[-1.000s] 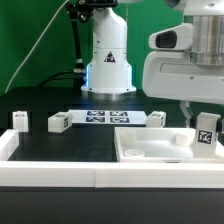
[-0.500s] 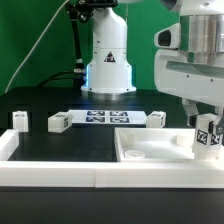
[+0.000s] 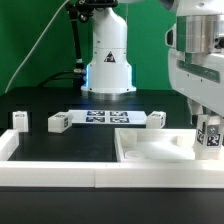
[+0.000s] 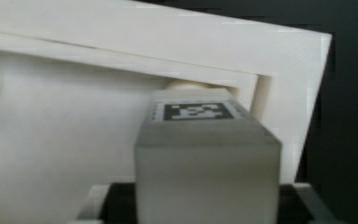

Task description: Assemble one leg

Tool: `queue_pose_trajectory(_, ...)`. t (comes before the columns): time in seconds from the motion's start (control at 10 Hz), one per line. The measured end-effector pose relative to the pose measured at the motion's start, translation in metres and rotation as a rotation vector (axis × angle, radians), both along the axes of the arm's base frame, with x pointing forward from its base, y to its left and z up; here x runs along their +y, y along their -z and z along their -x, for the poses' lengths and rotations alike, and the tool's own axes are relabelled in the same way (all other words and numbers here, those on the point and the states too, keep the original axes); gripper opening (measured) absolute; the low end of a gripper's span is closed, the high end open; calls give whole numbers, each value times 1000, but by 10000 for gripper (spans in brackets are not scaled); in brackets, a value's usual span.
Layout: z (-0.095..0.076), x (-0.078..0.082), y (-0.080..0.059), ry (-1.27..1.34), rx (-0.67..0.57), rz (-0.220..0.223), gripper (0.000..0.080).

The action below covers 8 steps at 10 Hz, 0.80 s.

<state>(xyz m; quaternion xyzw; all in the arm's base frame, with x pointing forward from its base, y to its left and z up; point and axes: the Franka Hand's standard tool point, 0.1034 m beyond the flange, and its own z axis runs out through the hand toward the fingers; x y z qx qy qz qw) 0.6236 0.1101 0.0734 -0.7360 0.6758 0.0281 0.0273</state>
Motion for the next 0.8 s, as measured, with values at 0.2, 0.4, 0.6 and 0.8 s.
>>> queue_pose_trajectory(0.2,0,0,1,-71,-5,-1,448)
queue_pose_trajectory(0.4,0,2,0,-180,-14,-1,573)
queue_pose_trajectory(0.6,1,8,0,-428,-33,-4,645)
queue_pose_trajectory(0.8,0,13,-1,-643,-55,-2,648)
